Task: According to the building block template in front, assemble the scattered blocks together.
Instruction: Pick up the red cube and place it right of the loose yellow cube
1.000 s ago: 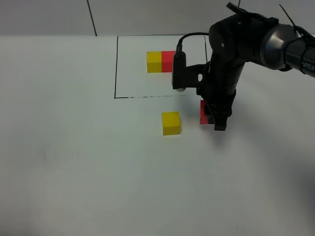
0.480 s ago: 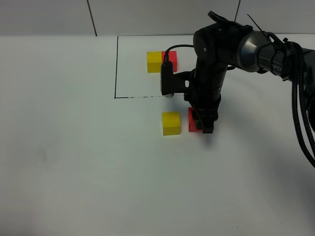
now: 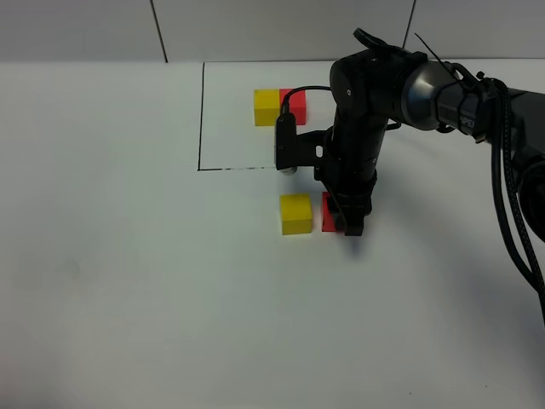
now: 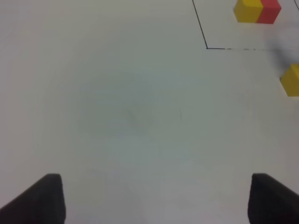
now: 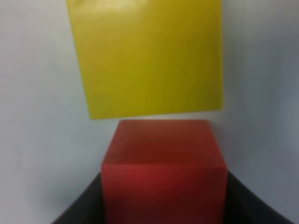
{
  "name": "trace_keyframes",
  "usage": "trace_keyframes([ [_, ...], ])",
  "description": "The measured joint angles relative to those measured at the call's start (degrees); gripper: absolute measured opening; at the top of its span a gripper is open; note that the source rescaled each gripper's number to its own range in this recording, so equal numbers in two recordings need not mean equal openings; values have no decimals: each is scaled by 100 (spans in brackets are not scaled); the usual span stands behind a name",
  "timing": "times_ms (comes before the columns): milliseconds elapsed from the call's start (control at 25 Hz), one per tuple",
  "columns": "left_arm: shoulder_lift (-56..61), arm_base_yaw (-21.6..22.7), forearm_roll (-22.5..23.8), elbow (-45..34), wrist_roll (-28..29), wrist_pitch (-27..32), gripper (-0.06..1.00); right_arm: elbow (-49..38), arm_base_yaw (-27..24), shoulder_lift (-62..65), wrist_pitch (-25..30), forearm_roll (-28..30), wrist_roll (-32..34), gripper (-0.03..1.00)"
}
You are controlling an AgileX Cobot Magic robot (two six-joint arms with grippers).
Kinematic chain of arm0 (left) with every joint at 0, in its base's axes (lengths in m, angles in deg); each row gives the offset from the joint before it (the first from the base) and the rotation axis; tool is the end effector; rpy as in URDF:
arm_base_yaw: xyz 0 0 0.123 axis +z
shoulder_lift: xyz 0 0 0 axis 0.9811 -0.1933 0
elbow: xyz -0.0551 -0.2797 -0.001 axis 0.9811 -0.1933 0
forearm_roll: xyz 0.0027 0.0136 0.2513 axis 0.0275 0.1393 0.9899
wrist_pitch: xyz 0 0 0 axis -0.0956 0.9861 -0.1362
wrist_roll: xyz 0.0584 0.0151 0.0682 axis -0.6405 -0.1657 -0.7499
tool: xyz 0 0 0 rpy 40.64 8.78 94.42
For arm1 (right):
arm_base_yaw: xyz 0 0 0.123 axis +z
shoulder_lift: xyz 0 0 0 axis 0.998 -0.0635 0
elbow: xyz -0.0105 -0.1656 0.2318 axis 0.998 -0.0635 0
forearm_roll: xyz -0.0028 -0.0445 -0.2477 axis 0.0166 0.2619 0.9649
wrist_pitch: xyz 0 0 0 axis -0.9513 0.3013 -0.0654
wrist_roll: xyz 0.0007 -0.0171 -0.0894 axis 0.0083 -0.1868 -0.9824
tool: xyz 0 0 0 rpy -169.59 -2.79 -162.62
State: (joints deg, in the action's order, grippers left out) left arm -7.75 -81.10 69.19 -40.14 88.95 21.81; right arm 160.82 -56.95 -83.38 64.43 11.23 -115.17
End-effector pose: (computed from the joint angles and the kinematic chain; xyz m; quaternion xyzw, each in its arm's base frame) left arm -0.0057 -0.0057 0.2784 0.0149 0.8488 -0.0495 0.5261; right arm 0.3873 0.2233 0.1263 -0.6979 0.7155 0.0177 0.0270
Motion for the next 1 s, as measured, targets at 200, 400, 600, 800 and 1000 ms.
trace_keyframes([
  [200,0,0,0,0,0,0,80,20,0,-44,8,-22,0,2],
  [400,0,0,0,0,0,0,80,20,43,-69,-48,-10,0,2],
  [600,0,0,0,0,0,0,80,20,69,-95,-128,-45,-7,2],
  [800,0,0,0,0,0,0,80,20,75,-105,-175,-84,-7,2],
  [1000,0,0,0,0,0,0,80,20,75,-106,-181,-90,-7,2],
])
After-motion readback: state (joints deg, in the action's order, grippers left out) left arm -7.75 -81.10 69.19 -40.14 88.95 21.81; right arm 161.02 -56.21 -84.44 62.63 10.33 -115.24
